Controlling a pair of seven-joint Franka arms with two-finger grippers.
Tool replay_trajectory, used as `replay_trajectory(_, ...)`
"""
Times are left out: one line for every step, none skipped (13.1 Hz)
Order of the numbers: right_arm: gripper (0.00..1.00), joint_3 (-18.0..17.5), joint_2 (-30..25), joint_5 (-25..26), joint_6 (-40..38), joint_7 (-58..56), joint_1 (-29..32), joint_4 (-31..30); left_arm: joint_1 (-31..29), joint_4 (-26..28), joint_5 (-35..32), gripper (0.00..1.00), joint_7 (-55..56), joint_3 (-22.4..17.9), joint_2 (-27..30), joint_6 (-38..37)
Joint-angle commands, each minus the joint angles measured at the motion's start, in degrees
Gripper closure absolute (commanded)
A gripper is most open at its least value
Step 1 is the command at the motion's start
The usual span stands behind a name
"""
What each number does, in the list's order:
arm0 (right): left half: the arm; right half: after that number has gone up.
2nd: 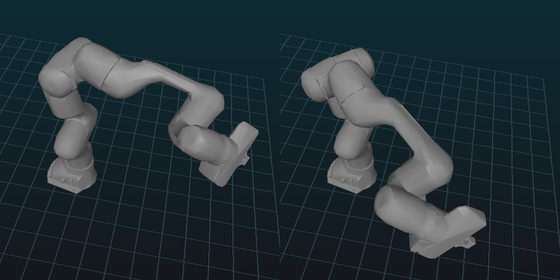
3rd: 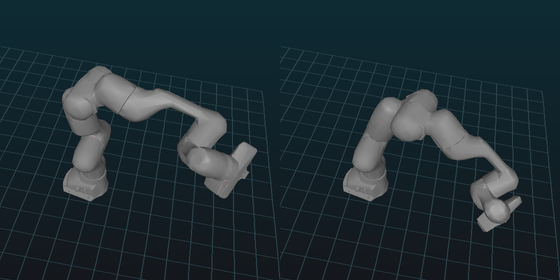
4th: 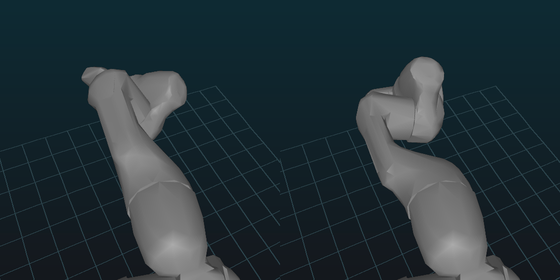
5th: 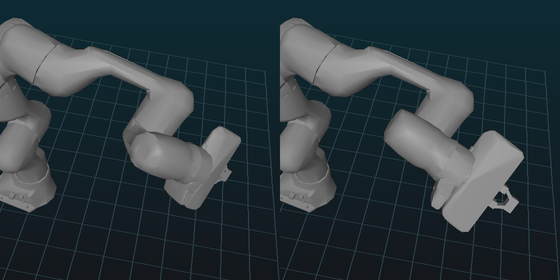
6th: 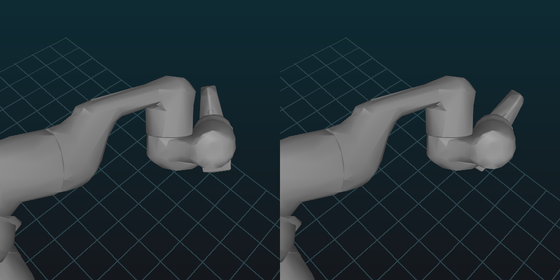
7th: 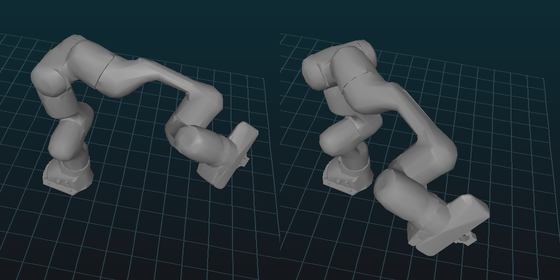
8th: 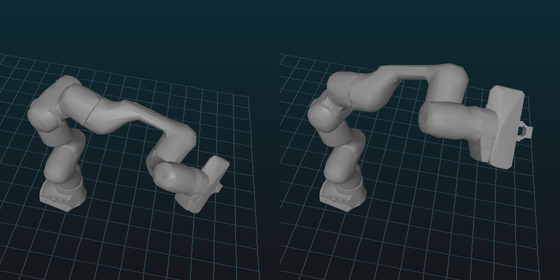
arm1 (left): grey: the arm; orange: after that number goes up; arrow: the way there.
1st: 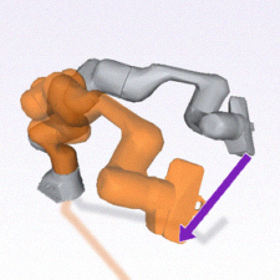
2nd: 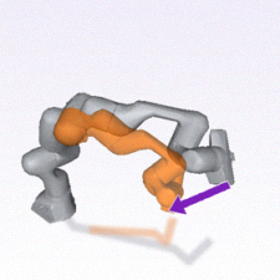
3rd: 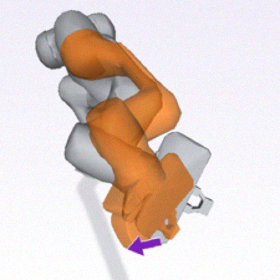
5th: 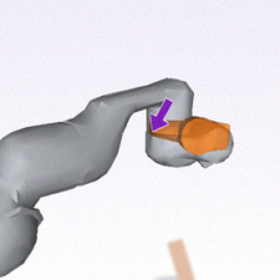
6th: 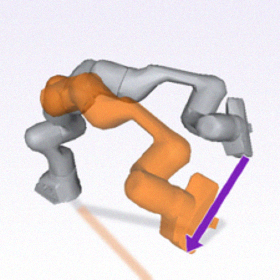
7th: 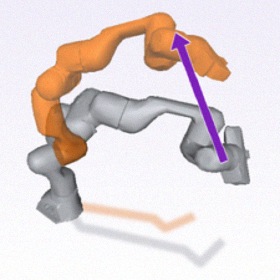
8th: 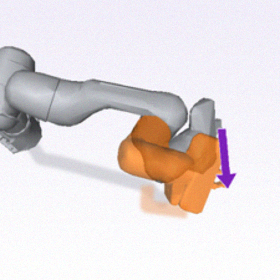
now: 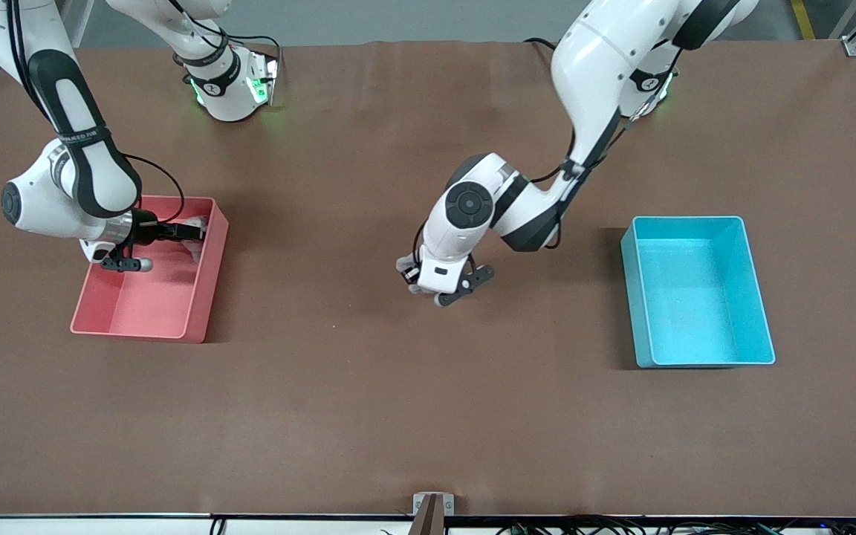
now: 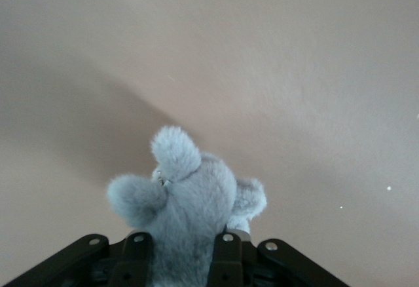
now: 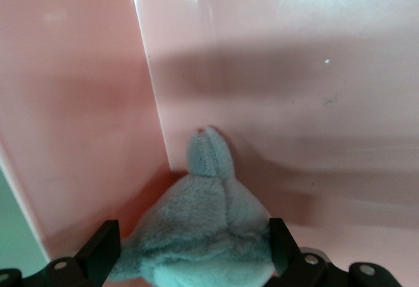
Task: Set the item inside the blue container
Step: 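Carry the grey plush into the blue box with the left gripper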
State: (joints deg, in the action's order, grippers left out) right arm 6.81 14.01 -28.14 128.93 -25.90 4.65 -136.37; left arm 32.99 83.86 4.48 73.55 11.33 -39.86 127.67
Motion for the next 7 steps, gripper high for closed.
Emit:
replay_trajectory(0.00, -0.7, 0.9, -1.4, 0.0, -1.7, 1.1, -0.7, -4.1, 6.2, -0.2, 0.88, -2.9, -0.1, 9.8, -9.6)
replay_trajectory(0.00, -0.7, 1.3, -1.4, 0.3, -1.7, 1.3, -0.7, -6.2, 8.8, -0.2, 0.88, -6.8, -0.1, 13.2, -12.6)
replay_trajectory(0.00, -0.7, 1.7, -1.4, 0.3, -1.7, 1.4, -0.7, -8.4, 11.7, -0.2, 0.88, -10.8, 0.0, 16.6, -14.5)
replay_trajectory(0.00, -0.7, 1.9, -1.4, 0.4, -1.7, 1.4, -0.7, -10.4, 14.4, -0.3, 0.88, -14.4, 0.0, 19.5, -15.8)
replay_trajectory(0.03, -0.7, 1.9, -1.4, 0.3, -1.7, 1.4, -0.7, -12.7, 17.4, -0.3, 0.88, -18.7, 0.0, 22.8, -16.5)
replay_trajectory(0.08, -0.7, 1.9, -1.4, 0.2, -1.7, 1.5, -0.7, -15.1, 20.4, -0.3, 0.88, -23.8, 0.0, 25.6, -17.1)
replay_trajectory(0.15, -0.7, 1.8, -1.4, -0.1, -1.8, 1.6, -0.6, -17.5, 22.5, -0.3, 0.88, -28.7, 0.0, 27.5, -17.6)
